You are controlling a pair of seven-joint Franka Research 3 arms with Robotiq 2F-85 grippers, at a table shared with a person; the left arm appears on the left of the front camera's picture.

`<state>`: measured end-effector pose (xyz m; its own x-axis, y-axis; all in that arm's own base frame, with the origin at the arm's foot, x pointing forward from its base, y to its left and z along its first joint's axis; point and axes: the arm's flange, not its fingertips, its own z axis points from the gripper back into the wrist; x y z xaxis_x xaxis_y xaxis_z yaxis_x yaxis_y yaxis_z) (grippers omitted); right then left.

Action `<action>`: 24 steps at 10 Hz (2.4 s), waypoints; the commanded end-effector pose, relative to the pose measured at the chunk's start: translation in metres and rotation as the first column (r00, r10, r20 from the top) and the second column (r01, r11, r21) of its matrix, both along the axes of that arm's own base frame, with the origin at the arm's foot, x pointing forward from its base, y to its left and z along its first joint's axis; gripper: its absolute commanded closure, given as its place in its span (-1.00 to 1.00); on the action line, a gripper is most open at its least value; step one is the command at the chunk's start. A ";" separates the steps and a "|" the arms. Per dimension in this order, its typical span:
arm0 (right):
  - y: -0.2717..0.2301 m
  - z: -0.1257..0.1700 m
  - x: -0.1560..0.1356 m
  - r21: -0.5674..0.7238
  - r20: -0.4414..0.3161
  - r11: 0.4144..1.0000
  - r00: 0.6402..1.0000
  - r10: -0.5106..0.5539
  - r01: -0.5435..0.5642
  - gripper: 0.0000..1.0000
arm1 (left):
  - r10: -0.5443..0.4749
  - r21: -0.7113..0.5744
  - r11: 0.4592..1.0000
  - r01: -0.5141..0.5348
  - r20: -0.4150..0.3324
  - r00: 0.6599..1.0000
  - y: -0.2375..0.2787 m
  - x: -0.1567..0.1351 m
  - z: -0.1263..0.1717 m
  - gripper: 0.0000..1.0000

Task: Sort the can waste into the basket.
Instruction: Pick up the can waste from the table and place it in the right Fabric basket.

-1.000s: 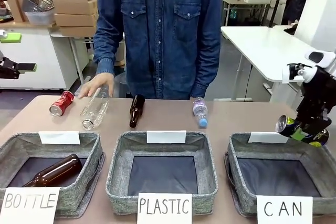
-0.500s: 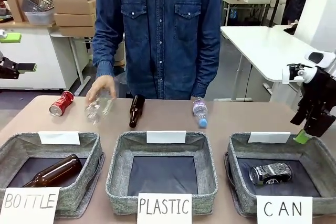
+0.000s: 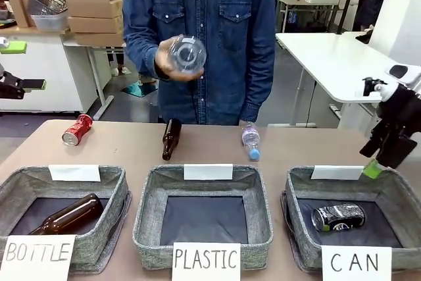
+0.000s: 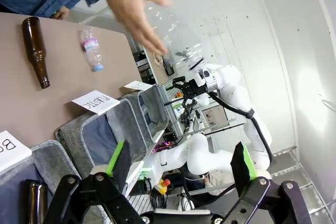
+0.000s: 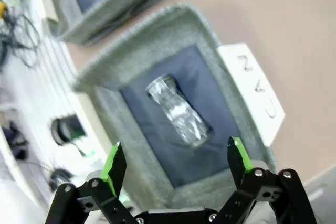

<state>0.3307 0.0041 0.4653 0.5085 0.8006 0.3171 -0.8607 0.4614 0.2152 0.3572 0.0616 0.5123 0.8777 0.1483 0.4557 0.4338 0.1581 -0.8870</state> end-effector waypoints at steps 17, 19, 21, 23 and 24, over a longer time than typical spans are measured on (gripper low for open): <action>0.004 0.050 0.088 0.536 -0.642 0.551 0.733 -0.225 0.639 -1.00 | -0.012 0.002 1.000 0.012 0.023 1.000 0.000 -0.001 0.001 -1.00; 0.004 0.050 0.088 0.536 -0.642 0.551 0.733 -0.225 0.639 -1.00 | -0.012 0.002 1.000 0.012 0.023 1.000 0.000 -0.001 0.001 -1.00; 0.004 0.050 0.088 0.536 -0.642 0.551 0.733 -0.225 0.639 -1.00 | -0.012 0.002 1.000 0.012 0.023 1.000 0.000 -0.001 0.001 -1.00; 0.004 0.050 0.088 0.536 -0.642 0.551 0.733 -0.225 0.639 -1.00 | -0.012 0.002 1.000 0.012 0.023 1.000 0.000 -0.001 0.001 -1.00; 0.004 0.050 0.088 0.536 -0.642 0.551 0.733 -0.225 0.639 -1.00 | -0.001 -0.001 1.000 0.001 -0.001 1.000 0.000 0.000 0.000 -1.00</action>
<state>0.4195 0.0098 0.5150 0.9630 0.0547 0.2638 -0.2685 0.2732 0.9237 0.3571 0.0618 0.5118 0.8785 0.1481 0.4541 0.4326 0.1563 -0.8879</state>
